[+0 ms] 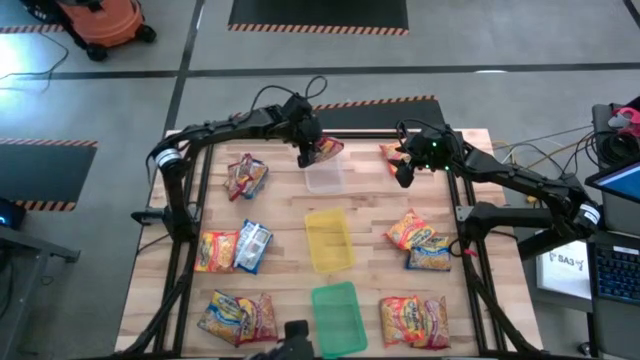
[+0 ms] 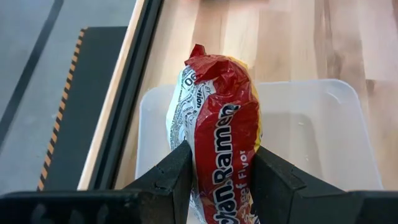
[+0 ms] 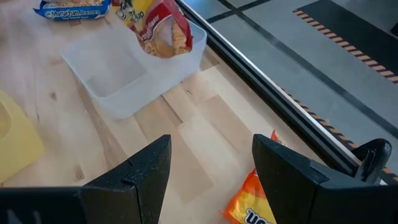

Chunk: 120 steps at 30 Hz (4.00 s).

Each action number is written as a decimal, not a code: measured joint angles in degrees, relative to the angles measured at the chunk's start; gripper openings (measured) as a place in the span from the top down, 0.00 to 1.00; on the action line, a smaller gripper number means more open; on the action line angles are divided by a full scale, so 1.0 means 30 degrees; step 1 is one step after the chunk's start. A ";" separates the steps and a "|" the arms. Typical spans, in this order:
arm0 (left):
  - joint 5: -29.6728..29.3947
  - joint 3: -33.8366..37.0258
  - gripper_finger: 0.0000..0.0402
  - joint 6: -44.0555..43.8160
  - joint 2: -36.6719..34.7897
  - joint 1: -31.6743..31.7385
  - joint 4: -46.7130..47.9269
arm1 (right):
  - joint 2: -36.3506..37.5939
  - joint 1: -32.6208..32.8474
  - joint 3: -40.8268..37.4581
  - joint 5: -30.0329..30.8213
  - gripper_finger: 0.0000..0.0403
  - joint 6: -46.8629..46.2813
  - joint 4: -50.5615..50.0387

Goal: Sort Maruchan noodles
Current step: Put the red noodle pack into the transparent bin, then put the orange noodle pack into the yellow bin

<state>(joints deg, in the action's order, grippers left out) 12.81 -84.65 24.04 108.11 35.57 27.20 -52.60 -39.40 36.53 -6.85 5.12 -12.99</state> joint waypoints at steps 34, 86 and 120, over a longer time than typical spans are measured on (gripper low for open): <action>-0.2059 -0.4675 0.72 0.1548 0.0926 0.0051 0.6397 | -0.0006 0.0000 -0.0080 -0.0006 0.47 -0.0006 -0.0046; -0.3519 -0.9479 0.68 0.1307 0.6167 0.0000 1.0413 | -0.0007 -0.0005 -0.1457 0.0321 0.47 0.0300 0.0583; 0.2684 -1.5576 0.50 -0.0916 0.6070 -0.0531 1.1706 | -0.0431 -0.0650 -0.1465 0.4606 0.47 -0.5497 -0.2285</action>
<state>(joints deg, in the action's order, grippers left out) 20.86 -131.38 21.30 126.32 33.98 62.32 -53.89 -41.35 32.14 6.97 -11.37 -19.85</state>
